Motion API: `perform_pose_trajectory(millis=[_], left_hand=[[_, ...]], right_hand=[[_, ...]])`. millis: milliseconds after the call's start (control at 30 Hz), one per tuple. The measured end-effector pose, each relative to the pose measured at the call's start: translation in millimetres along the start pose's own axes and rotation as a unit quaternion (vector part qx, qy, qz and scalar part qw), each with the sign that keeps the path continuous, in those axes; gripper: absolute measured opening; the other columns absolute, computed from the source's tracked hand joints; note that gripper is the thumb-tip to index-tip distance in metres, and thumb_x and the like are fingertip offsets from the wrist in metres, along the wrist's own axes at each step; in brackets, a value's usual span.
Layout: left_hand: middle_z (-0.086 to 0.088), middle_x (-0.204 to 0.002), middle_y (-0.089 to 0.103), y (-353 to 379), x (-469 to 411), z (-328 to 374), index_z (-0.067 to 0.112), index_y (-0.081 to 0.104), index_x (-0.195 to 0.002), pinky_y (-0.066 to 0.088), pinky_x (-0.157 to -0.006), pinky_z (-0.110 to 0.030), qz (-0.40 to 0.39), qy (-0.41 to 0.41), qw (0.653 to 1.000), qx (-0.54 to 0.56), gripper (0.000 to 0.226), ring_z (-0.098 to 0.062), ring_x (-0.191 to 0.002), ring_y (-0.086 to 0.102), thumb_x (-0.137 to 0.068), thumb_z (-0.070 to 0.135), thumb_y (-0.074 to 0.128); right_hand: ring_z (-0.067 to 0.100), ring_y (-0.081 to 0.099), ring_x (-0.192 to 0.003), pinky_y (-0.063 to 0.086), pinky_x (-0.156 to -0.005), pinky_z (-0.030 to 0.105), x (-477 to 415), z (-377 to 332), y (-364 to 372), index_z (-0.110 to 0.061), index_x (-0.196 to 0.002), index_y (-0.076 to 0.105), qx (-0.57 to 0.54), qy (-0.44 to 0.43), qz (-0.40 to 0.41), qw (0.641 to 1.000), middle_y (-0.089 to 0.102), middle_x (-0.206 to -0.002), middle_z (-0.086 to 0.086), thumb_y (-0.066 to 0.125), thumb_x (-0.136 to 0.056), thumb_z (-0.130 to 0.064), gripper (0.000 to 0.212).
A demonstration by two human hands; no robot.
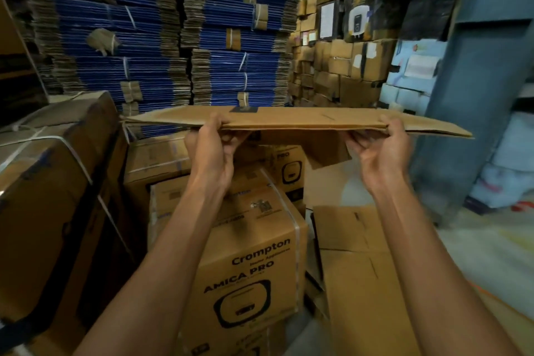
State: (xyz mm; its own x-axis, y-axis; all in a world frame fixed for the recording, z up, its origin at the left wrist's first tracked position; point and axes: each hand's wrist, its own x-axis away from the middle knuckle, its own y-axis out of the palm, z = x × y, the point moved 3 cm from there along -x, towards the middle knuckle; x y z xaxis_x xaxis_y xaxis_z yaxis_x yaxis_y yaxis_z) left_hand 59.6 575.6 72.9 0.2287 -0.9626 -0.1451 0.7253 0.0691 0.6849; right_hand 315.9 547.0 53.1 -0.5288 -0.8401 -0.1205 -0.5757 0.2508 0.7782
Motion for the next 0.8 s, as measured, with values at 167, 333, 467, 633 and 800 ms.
perform_pose_trajectory(millis=[167, 333, 467, 633, 800], left_hand=[[-0.001, -0.060, 0.057, 53.0, 26.2, -32.2, 0.002, 0.056, -0.091, 0.062, -0.081, -0.041, -0.053, -0.016, 0.998, 0.018, 0.009, -0.006, -0.055, 0.061, -0.093, -0.007, 0.058], [-0.001, -0.065, 0.062, 97.6, 54.8, -80.2, 0.000, 0.047, -0.123, 0.060, -0.068, -0.031, -0.073, -0.071, 0.993, 0.060, 0.032, -0.005, -0.051, 0.061, -0.094, -0.005, 0.059], [-0.002, -0.063, 0.064, 135.5, 86.5, -137.9, -0.001, 0.050, -0.121, 0.060, -0.065, -0.030, -0.069, -0.106, 0.990, 0.068, 0.028, -0.007, -0.056, 0.065, -0.095, -0.005, 0.059], [-0.019, -0.101, 0.068, 172.2, 123.2, -216.6, -0.007, 0.054, -0.130, 0.062, -0.067, -0.033, -0.056, -0.165, 0.983, 0.062, 0.036, -0.026, -0.093, 0.072, -0.095, -0.004, 0.060], [-0.020, -0.115, 0.062, 176.8, 147.2, -287.0, -0.003, 0.045, -0.137, 0.063, -0.071, -0.037, -0.033, -0.204, 0.975, 0.080, 0.048, -0.028, -0.105, 0.067, -0.092, -0.011, 0.058]], right_hand=[[0.034, 0.071, -0.103, 0.061, -0.080, 0.047, -6.2, -67.9, -32.2, -0.006, -0.112, 0.054, 0.028, -0.061, 0.013, 0.998, 0.068, -0.108, 0.019, 0.049, -0.102, -0.014, 0.014], [0.032, 0.074, -0.099, 0.062, -0.077, 0.045, -11.0, -129.2, -77.9, -0.008, -0.105, 0.056, 0.049, -0.102, 0.043, 0.993, 0.069, -0.101, 0.014, 0.052, -0.101, -0.015, 0.010], [0.034, 0.073, -0.100, 0.061, -0.073, 0.043, -25.2, -174.1, -131.6, -0.008, -0.104, 0.058, 0.071, -0.099, 0.062, 0.991, 0.071, -0.089, 0.009, 0.053, -0.101, -0.014, 0.008], [0.039, 0.069, -0.106, 0.062, -0.073, 0.045, -53.0, -215.1, -211.4, -0.004, -0.118, 0.053, 0.080, -0.055, 0.089, 0.991, 0.067, -0.106, 0.018, 0.052, -0.101, -0.012, 0.019], [0.040, 0.066, -0.111, 0.059, -0.080, 0.050, -74.2, -226.5, -287.5, -0.003, -0.132, 0.051, 0.073, 0.007, 0.113, 0.991, 0.065, -0.123, 0.022, 0.049, -0.102, -0.008, 0.031]])
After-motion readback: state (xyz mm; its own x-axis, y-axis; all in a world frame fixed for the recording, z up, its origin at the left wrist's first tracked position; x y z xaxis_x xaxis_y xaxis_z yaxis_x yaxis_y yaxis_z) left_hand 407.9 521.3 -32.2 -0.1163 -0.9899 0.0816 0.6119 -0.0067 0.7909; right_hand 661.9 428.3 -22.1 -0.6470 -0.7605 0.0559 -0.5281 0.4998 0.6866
